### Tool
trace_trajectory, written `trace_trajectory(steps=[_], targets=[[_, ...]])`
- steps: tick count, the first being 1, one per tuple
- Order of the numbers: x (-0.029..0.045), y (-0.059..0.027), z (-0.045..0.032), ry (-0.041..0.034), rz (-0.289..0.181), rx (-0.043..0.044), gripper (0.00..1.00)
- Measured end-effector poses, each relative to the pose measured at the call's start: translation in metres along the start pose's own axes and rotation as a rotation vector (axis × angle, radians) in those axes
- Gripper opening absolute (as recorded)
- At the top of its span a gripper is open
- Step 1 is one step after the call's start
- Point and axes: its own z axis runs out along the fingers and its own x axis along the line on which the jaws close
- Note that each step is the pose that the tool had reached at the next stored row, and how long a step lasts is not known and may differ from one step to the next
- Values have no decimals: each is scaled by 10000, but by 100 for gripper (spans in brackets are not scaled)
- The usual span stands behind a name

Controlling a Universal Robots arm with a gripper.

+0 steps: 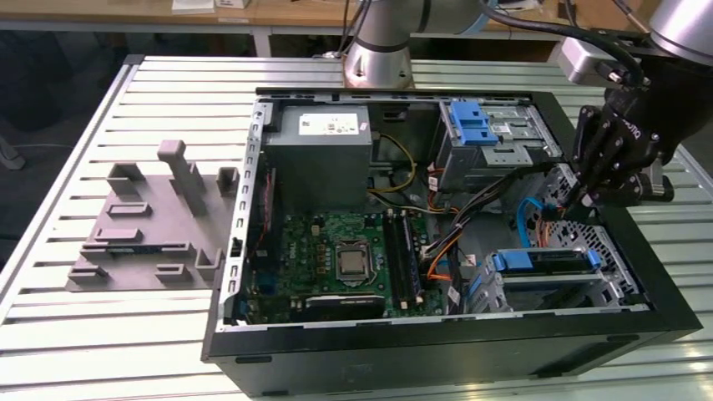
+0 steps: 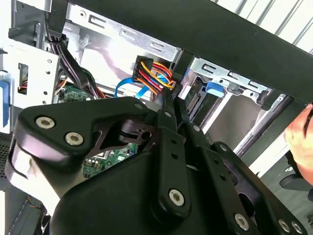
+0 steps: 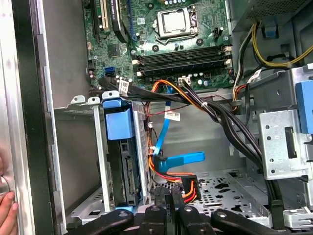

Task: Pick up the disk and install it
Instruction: 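Insert the first disk wire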

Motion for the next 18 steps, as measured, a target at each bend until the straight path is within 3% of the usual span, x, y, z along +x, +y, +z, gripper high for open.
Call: trace_trajectory(steps=[7, 18], targets=[[11, 63, -2, -7, -15, 39, 16], [77, 90, 25, -6, -697, 193, 16]])
